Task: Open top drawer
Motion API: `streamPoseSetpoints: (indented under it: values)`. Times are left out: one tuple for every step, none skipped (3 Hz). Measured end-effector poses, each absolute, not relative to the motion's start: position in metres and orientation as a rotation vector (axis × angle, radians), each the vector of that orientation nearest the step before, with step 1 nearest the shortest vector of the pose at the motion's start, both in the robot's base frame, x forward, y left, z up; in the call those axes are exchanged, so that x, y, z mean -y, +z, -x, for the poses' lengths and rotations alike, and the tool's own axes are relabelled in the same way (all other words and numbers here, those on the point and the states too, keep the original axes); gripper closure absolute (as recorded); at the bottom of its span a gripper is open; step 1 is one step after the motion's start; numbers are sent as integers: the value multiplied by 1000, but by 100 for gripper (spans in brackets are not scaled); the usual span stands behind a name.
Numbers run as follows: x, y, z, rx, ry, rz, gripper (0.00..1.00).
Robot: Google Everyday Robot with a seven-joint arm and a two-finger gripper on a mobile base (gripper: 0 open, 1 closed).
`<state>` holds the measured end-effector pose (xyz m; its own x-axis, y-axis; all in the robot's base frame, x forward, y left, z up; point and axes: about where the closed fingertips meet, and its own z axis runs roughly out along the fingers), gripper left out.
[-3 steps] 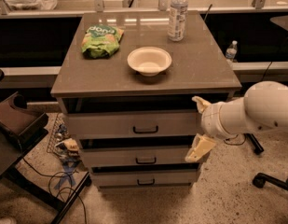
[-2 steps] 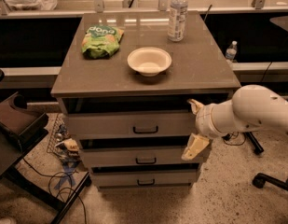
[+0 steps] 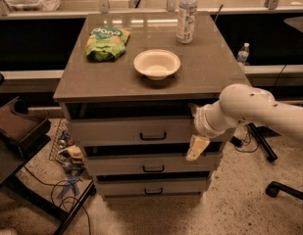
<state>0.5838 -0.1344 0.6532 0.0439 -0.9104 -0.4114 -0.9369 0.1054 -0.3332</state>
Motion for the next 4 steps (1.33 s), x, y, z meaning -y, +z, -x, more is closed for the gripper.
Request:
streamPoseSetpoints:
  values:
    - [137,643,-593,-1885,3,1841,25]
    - [136,642,-593,-1885,1,1846,49]
    - [136,641,-593,-1884,4,1848,72]
    - [136,644,-592,-1884,4,1848,95]
